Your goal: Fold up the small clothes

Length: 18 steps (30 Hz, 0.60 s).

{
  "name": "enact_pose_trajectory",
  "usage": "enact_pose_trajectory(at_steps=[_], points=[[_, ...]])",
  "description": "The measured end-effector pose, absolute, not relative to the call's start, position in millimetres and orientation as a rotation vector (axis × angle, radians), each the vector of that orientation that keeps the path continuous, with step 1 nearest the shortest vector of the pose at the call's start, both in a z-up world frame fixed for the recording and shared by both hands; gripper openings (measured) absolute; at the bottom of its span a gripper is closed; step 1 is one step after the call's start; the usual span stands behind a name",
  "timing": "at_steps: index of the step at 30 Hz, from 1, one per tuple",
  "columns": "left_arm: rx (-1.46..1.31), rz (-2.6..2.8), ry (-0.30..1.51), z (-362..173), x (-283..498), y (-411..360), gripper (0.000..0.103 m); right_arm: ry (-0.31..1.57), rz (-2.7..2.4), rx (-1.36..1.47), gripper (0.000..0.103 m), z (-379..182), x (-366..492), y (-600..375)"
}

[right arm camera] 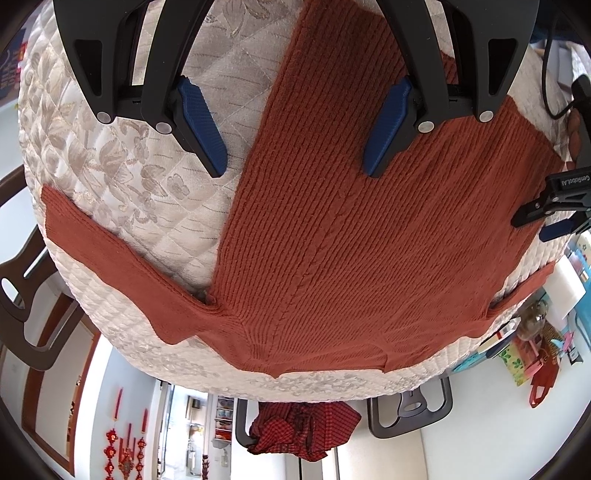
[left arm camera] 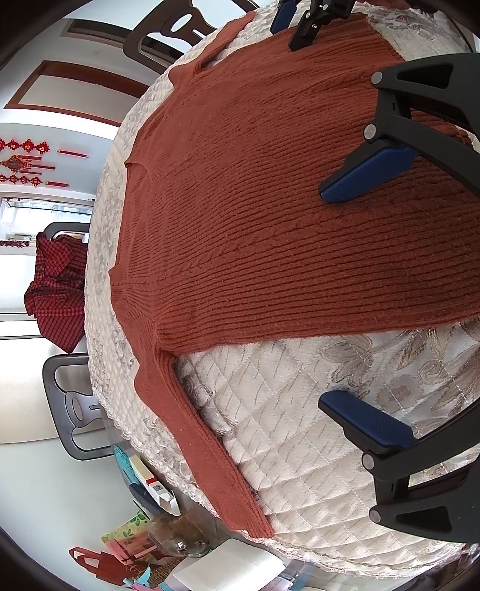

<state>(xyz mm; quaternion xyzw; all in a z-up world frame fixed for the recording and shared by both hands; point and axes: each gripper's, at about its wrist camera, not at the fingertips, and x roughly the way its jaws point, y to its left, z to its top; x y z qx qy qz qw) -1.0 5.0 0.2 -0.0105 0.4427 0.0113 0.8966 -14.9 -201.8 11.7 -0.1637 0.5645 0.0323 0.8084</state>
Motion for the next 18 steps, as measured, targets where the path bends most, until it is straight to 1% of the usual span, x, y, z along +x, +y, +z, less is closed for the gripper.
enact_pose_trajectory(at_steps=[9,18], points=[[-0.034,0.019,0.913,4.0,0.7,7.7,0.103,1.198,0.066,-0.345,0.076,15.4,-14.7,-200.1],[-0.022,0.044,0.869,12.9,5.6,15.4,0.102,1.171,0.089,-0.360,0.076,22.5,-8.3,-189.0]])
